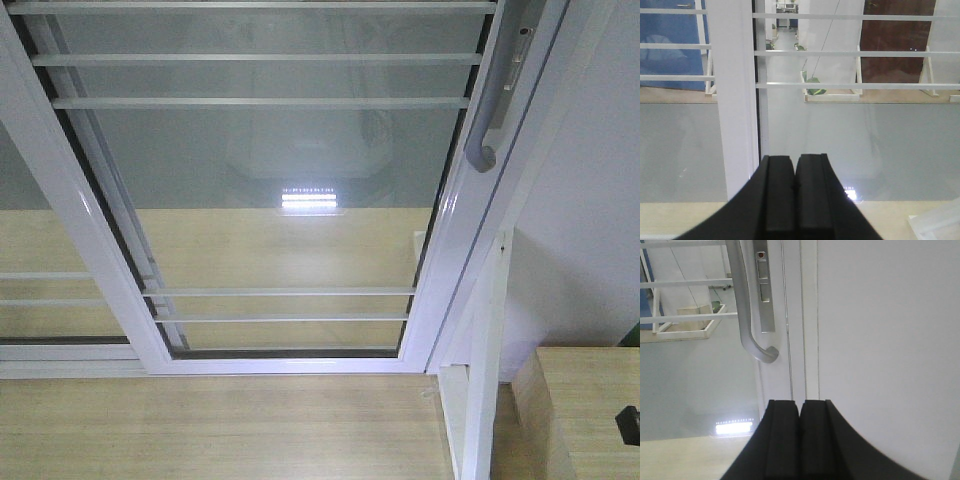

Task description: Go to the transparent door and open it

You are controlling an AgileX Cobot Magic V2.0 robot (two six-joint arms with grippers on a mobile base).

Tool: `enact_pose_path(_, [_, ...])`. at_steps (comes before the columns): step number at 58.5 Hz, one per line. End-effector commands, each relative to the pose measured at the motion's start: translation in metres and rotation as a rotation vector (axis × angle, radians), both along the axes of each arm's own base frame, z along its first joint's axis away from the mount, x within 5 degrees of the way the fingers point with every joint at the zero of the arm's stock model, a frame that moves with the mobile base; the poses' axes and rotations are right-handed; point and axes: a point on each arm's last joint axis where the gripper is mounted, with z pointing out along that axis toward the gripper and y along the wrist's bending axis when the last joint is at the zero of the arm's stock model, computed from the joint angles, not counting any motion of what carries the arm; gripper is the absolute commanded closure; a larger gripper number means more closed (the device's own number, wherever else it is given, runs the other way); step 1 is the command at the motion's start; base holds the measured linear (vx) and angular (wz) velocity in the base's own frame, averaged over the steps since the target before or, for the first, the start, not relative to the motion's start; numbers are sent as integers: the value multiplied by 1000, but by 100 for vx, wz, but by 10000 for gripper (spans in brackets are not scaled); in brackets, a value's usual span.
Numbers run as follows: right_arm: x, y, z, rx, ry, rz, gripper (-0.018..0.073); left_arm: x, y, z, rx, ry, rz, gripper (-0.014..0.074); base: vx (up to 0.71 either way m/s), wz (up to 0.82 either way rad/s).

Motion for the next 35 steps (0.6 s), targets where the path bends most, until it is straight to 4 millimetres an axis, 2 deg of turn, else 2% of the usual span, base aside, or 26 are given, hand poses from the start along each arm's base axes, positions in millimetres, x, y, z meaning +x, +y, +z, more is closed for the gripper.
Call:
enact_pose_path(1, [1,0,5,-17,-84,2,567,2,0,-2,-11,-52,2,602,-1,0])
enact_pose_path(35, [1,0,4,-17,-68,2,567,3,0,-4,-11,-30,1,602,0,0])
